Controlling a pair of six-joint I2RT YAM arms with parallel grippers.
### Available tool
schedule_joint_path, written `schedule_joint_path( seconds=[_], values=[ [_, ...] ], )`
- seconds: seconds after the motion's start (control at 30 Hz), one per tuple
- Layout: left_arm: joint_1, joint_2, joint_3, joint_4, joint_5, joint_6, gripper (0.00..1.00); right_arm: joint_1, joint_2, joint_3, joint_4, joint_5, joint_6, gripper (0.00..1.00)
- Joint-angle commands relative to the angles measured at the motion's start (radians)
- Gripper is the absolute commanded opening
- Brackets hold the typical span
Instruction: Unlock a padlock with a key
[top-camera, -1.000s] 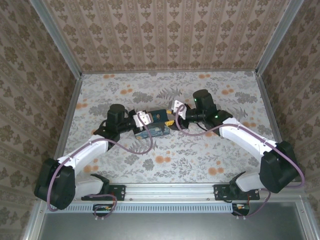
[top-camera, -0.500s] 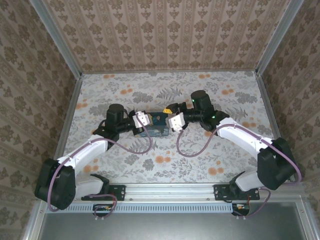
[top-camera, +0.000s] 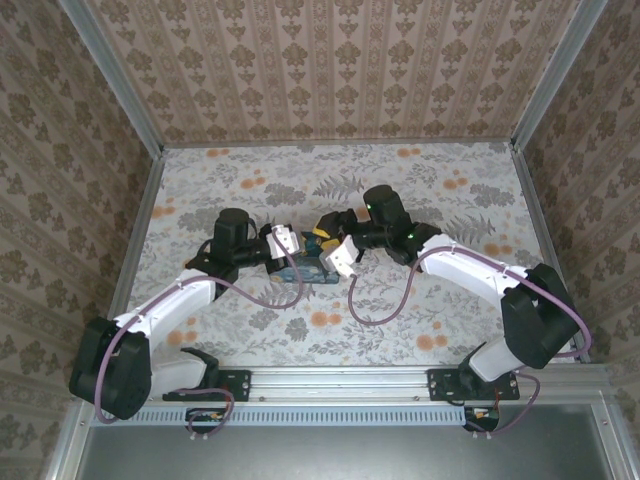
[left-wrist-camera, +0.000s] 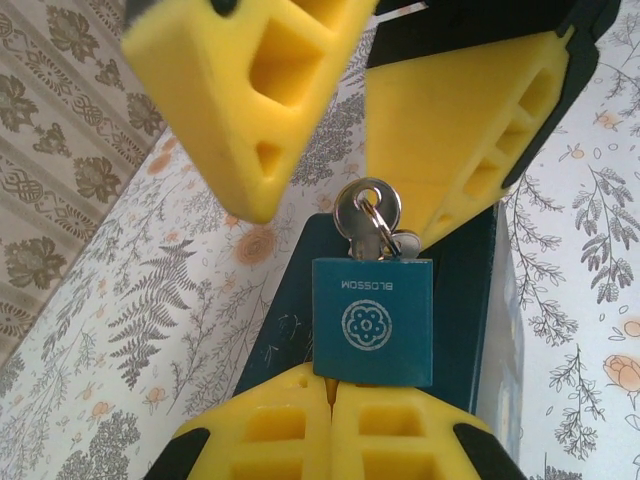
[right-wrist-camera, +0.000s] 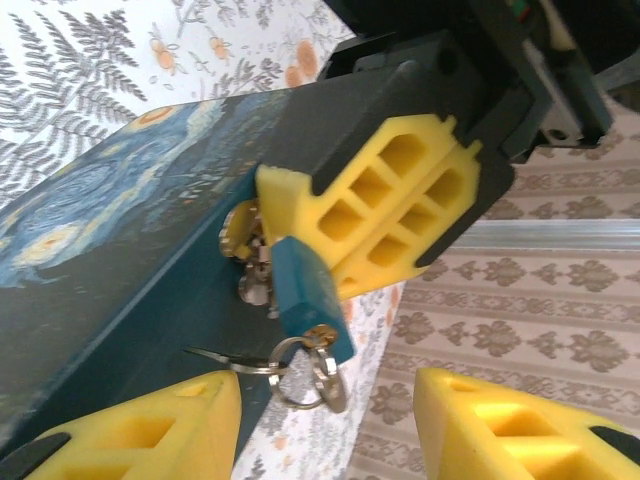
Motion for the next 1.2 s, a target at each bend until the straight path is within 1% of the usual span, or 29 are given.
schedule_joint_path(
  seconds=[0.0, 0.13, 0.3, 0.43, 0.7, 0.83, 0.97, 1.03, 1.17],
  values=[
    [0.008, -0.025, 0.047, 0.029, 0.053, -0.01, 0.0, 0.014, 0.011, -0.003, 0.054, 0.009, -0.057, 0.47],
    [0.008, -0.026, 0.049, 0.025, 0.057, -0.011, 0.0, 0.023, 0.017, -0.007, 0.075, 0.006, -0.077, 0.43],
    [0.008, -0.028, 0.05, 0.025, 0.058, -0.014, 0.0, 0.032, 0.02, 0.018, 0.003, -0.011, -0.103, 0.42],
    [0.008, -0.028, 0.052, 0.028, 0.061, -0.017, 0.0, 0.044, 0.026, 0.036, -0.052, 0.0, -0.133, 0.42],
    [0.008, -0.025, 0.053, 0.024, 0.067, -0.02, 0.0, 0.063, 0.043, 0.044, -0.026, 0.018, -0.136, 0.28],
    [0.008, -0.021, 0.055, 0.016, 0.067, -0.014, 0.0, 0.065, 0.043, 0.047, -0.023, 0.025, -0.126, 0.14],
    [0.008, -0.018, 0.056, 0.005, 0.067, -0.003, 0.0, 0.065, 0.031, 0.062, -0.048, 0.018, -0.056, 0.01],
    [0.008, -0.015, 0.056, 0.0, 0.065, 0.002, 0.0, 0.064, 0.021, 0.076, -0.069, 0.002, 0.033, 0.0],
    [0.008, -0.019, 0.055, 0.002, 0.062, 0.005, 0.0, 0.059, 0.005, 0.118, -0.123, -0.046, 0.258, 0.0]
  ],
)
